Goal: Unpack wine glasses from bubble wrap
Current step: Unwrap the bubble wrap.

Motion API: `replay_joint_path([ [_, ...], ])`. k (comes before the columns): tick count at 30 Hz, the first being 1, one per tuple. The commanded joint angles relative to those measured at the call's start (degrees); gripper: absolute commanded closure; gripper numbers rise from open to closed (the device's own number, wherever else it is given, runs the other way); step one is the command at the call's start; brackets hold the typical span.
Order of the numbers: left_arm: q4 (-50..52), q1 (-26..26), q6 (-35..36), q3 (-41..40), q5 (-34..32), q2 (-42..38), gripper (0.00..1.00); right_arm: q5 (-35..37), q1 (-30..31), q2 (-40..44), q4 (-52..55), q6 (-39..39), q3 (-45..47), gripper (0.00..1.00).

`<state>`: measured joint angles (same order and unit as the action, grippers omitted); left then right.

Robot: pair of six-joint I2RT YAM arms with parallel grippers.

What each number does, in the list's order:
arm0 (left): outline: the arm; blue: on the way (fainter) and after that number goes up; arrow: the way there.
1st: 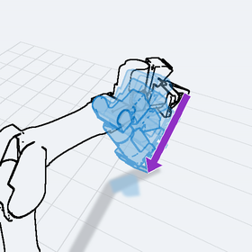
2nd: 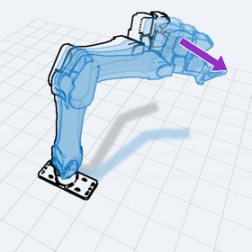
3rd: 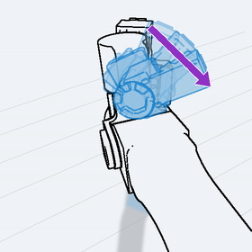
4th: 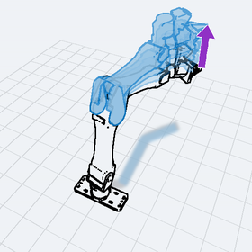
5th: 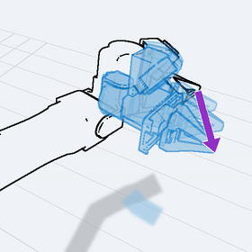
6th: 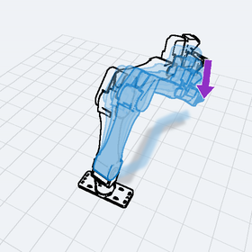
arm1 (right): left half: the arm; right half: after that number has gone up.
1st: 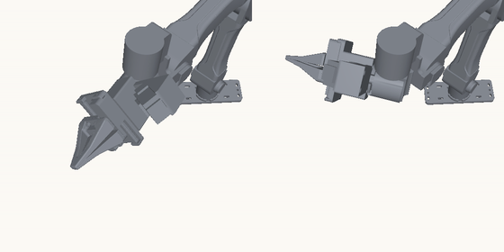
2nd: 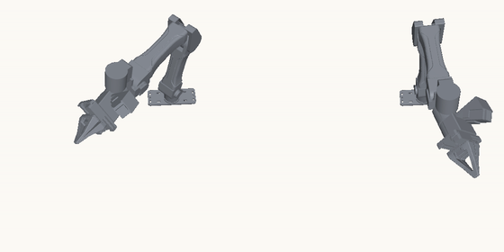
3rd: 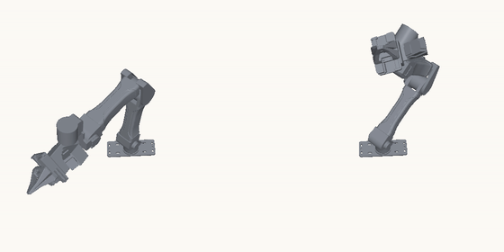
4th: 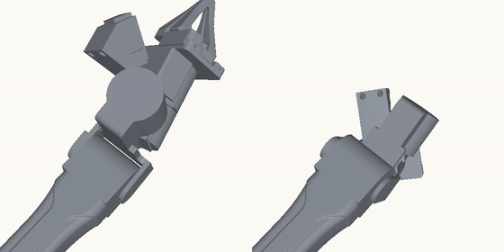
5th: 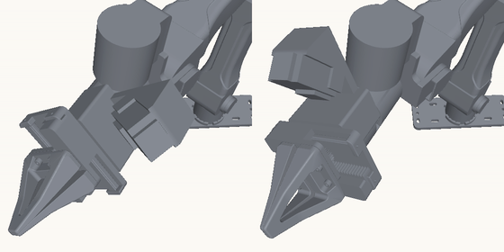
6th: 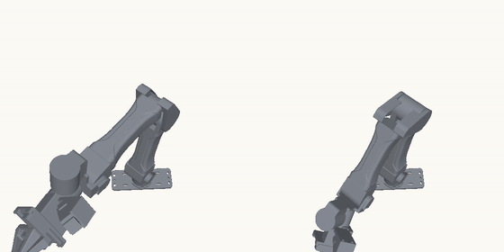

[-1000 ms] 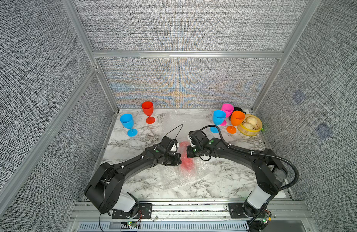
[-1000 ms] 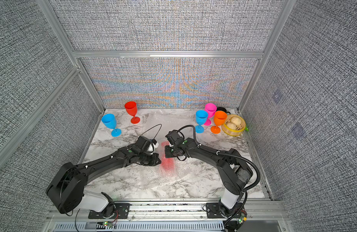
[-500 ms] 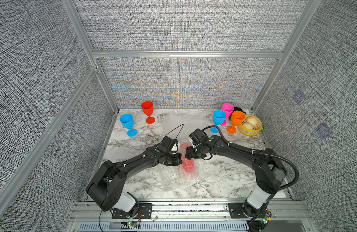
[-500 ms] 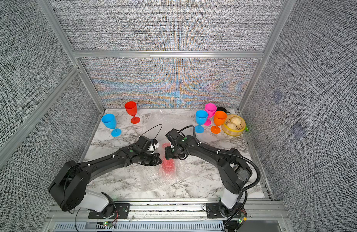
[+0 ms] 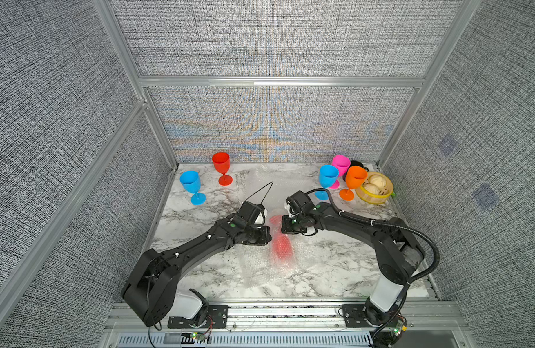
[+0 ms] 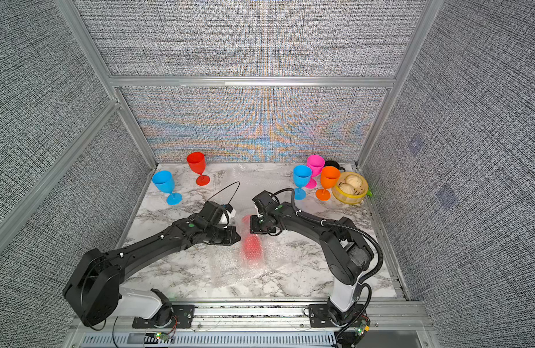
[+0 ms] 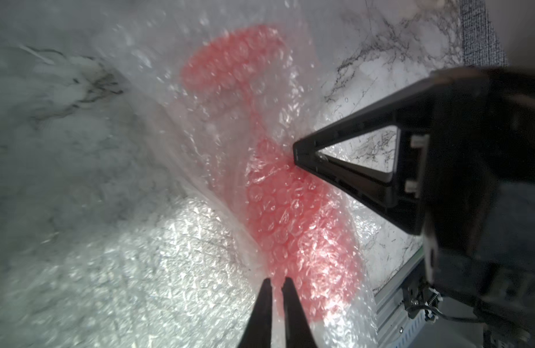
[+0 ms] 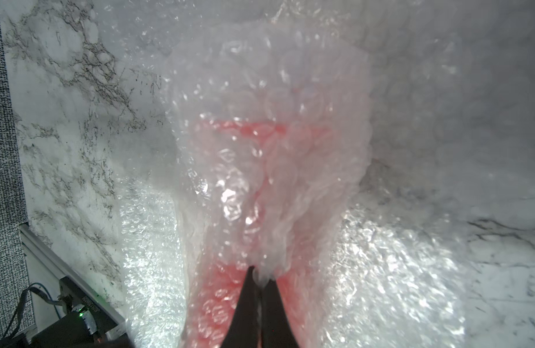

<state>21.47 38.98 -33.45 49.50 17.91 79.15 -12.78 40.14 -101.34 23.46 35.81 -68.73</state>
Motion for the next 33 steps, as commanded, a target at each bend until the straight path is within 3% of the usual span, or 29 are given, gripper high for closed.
replay_joint_path([
  [1,3.67,-0.54,-1.47,-0.52,-5.06,-1.6,0.8,-0.6,-0.15,0.51,1.34,0.11,1.27,1.0],
  [6,-1.23,-1.42,-7.23,-2.33,-3.8,0.43,0.44,-1.47,-0.35,1.01,0.14,0.44,2.23,1.0],
  [9,-3.35,-1.54,-8.98,0.0,-0.94,5.26,0.38,-1.81,-0.4,0.96,-0.53,0.74,2.81,1.0],
  [15,-4.11,-2.68,-10.69,4.58,1.34,13.51,0.4,-2.32,-0.38,0.54,-1.16,1.01,2.79,1.0],
  [25,-10.56,-5.82,-14.92,-0.77,3.19,11.77,0.52,-2.74,-0.34,0.11,-1.49,1.03,2.2,1.0],
  [33,-12.88,-6.7,-15.07,-1.6,4.17,13.14,0.52,-3.41,-0.38,-0.53,-1.83,1.19,1.83,1.0],
])
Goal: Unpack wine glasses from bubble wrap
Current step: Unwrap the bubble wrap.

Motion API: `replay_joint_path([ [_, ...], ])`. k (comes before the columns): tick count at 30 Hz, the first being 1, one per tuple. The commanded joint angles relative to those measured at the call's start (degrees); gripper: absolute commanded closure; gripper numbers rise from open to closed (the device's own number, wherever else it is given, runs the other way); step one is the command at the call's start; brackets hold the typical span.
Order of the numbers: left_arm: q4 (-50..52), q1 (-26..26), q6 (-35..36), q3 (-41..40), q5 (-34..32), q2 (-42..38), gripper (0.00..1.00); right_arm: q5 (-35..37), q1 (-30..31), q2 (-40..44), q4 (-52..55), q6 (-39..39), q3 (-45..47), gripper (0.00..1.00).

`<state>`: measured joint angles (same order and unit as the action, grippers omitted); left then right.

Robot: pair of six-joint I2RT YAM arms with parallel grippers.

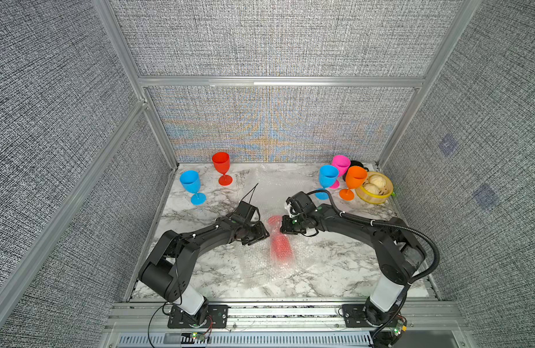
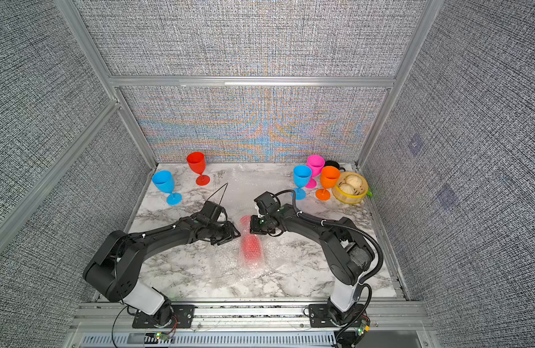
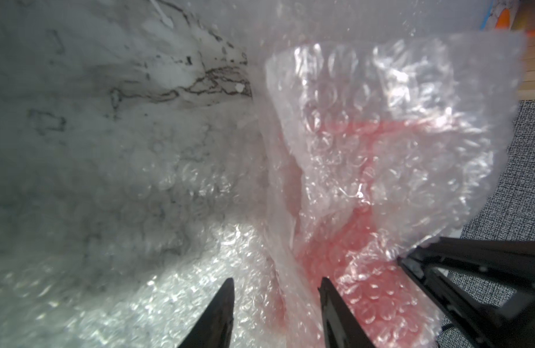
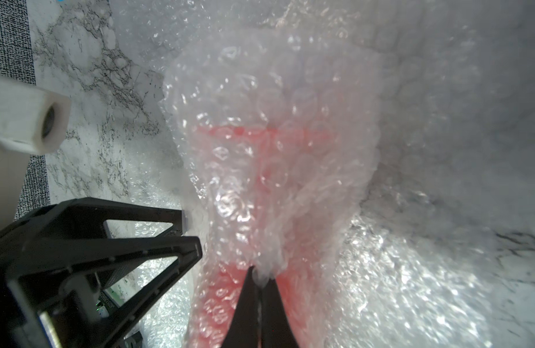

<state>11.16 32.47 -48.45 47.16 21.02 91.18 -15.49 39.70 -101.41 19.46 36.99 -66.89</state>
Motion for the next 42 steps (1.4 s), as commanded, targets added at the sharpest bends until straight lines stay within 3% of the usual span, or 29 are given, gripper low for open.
replay_joint_path([
  [1,-2.34,-0.19,0.09,1.5,1.25,1.89,0.51,-0.71,0.03,-0.46,2.14,0.01,0.05,1.0],
  [5,-1.9,-0.26,0.46,4.01,1.56,5.38,0.5,-0.93,0.05,-0.5,1.46,0.08,0.72,1.0],
  [8,-2.69,-0.26,0.48,5.13,2.9,7.05,0.56,-1.14,0.08,-0.58,1.12,0.18,0.93,1.0],
  [14,-3.21,-0.43,1.46,3.88,3.77,4.25,1.0,-0.38,-1.22,-0.38,1.23,-0.16,1.41,1.0],
  [30,-1.24,-3.95,4.94,-0.44,5.35,-1.83,1.0,-2.1,-7.98,-1.85,-1.32,-2.8,6.25,1.0],
  [38,-0.44,-5.19,6.42,-1.68,6.7,-3.54,1.0,-7.51,-10.04,-1.75,-5.78,-3.49,8.8,1.0],
  [39,-0.25,-5.2,6.63,-1.22,7.84,-3.28,0.96,-8.35,-9.78,-1.31,-6.6,-3.44,8.95,1.0],
  [42,1.73,-4.89,6.61,0.67,10.42,-3.49,0.65,-7.78,-8.11,1.09,-6.45,-3.33,8.26,1.0],
])
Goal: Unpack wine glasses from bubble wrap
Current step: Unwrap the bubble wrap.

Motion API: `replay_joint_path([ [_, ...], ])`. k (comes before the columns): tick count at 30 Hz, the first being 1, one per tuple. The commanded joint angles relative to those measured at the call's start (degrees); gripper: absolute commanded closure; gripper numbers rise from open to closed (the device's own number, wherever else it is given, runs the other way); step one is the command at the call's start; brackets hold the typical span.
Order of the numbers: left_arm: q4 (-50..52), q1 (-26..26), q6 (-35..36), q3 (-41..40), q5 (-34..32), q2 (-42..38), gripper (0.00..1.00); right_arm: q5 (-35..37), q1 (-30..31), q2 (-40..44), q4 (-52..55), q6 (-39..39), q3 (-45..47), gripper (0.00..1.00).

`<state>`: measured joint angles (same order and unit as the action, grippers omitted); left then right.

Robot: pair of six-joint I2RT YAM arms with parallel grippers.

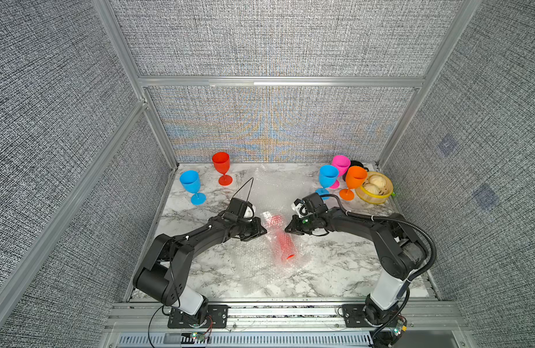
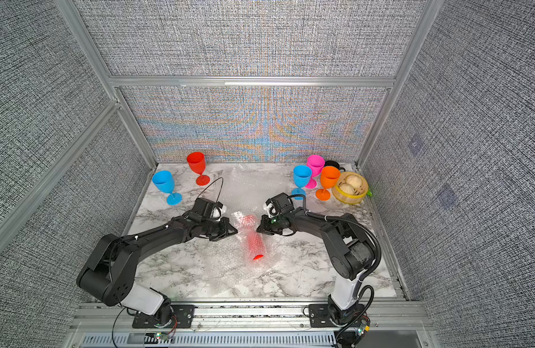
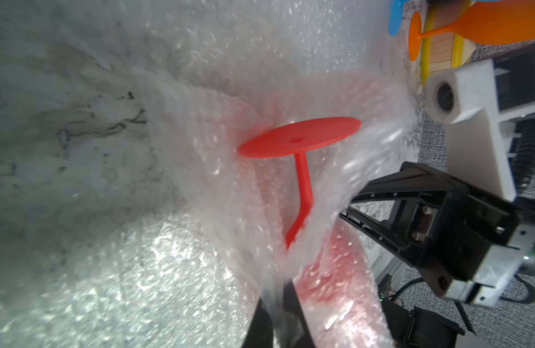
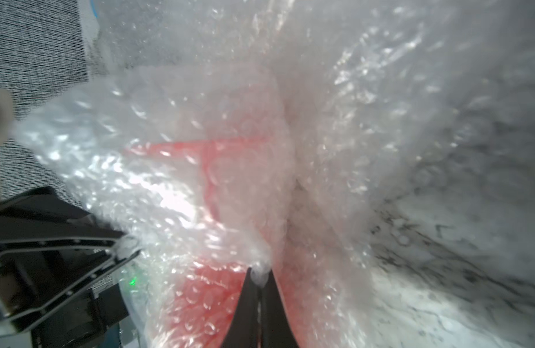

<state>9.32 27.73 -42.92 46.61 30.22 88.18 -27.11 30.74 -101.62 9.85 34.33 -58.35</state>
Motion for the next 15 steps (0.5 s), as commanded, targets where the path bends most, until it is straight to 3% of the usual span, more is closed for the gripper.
replay_joint_path([
  [1,4.92,-0.13,1.09,1.94,1.25,-0.93,0.61,4.86,1.48,2.07,3.89,-0.58,-0.88,1.0],
  [9,14.94,1.56,-5.18,5.0,2.2,-1.84,0.56,15.92,6.8,7.51,6.94,1.22,-2.47,1.0],
  [15,18.63,4.35,-11.34,5.94,2.52,1.9,0.55,17.18,8.24,7.13,6.33,2.5,-2.72,1.0],
])
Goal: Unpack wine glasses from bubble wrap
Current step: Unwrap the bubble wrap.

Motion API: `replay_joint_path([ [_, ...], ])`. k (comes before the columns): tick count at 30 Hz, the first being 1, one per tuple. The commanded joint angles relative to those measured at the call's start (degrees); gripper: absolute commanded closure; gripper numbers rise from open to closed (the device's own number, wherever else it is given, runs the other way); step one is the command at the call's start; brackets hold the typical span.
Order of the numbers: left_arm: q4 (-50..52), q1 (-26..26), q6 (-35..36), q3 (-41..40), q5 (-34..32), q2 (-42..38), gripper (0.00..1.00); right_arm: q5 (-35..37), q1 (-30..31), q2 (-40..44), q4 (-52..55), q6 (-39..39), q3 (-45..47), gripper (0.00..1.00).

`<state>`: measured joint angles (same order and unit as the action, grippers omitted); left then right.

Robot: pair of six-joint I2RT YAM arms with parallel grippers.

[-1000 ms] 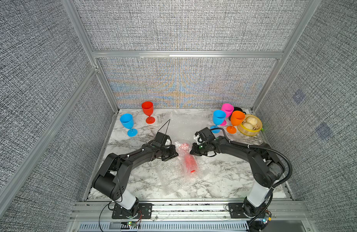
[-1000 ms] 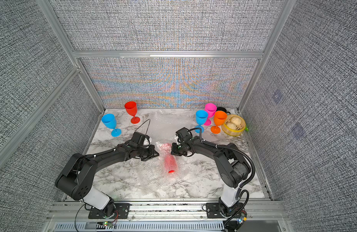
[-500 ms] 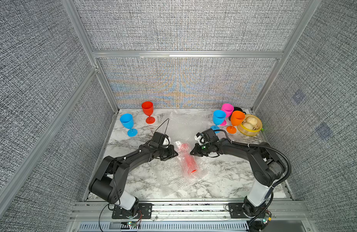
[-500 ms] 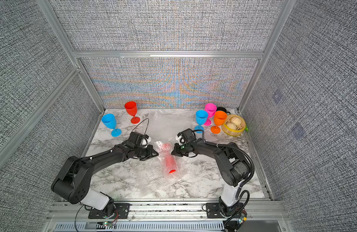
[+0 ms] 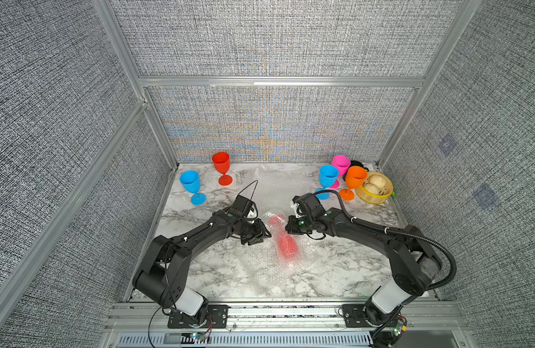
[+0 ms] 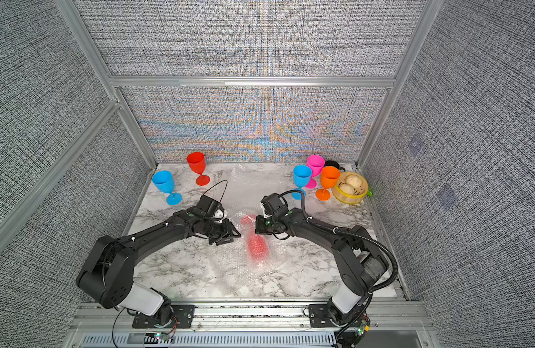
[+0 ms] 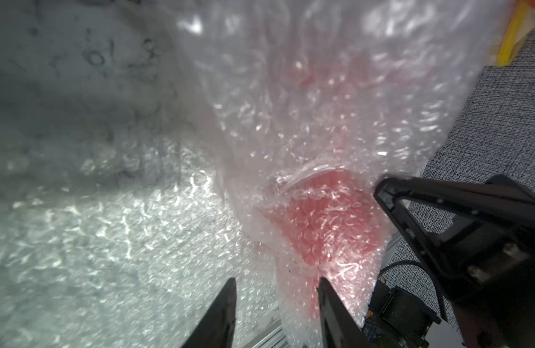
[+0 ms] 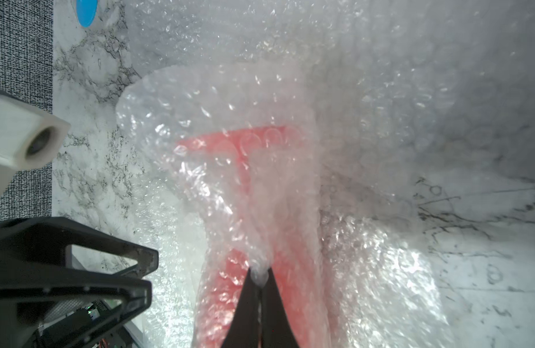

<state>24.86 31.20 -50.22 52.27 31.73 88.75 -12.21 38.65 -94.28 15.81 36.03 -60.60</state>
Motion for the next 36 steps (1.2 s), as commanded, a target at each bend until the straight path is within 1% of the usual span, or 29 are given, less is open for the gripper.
replay_joint_path([
  [1,3.02,1.2,-4.81,0.47,0.97,2.0,0.55,2.28,0.35,-0.37,0.15,0.96,-0.41,1.0],
  [9,-1.99,1.66,-9.49,1.89,-0.18,5.12,0.54,1.65,0.82,-0.98,-0.97,1.33,-0.06,1.0],
  [12,-3.35,1.52,-10.23,2.48,-0.33,5.05,0.54,1.57,0.85,-0.88,-0.87,1.23,-0.11,1.0],
  [15,-3.88,1.53,-11.41,2.35,-1.01,4.59,0.54,1.57,0.81,-0.93,-0.78,1.23,-0.14,1.0],
  [25,-7.02,1.67,-14.44,-0.27,0.22,8.23,0.58,1.07,0.95,-1.92,-1.61,1.76,-0.44,1.0],
  [27,-8.11,1.67,-14.78,-0.68,-0.07,8.53,0.61,0.94,0.97,-2.31,-1.68,1.81,-0.55,1.0],
  [29,-9.21,1.68,-14.75,-0.44,0.0,9.24,0.67,1.13,1.01,-2.43,-1.69,1.76,-0.31,1.0],
  [30,-9.22,1.67,-14.4,-0.18,0.01,9.6,0.73,1.31,0.92,-2.57,-1.5,1.64,-0.31,1.0],
  [33,-9.35,1.67,-13.19,0.0,0.46,10.0,0.98,2.27,0.51,-3.12,-0.49,0.76,-0.26,1.0],
  [34,-9.55,1.63,-12.72,-0.21,0.57,9.65,1.0,2.18,0.06,-3.48,-0.39,0.58,-0.21,1.0],
  [36,-9.91,1.58,-11.91,-0.99,0.19,8.43,1.0,1.72,-1.05,-4.4,-0.33,0.42,0.1,1.0],
])
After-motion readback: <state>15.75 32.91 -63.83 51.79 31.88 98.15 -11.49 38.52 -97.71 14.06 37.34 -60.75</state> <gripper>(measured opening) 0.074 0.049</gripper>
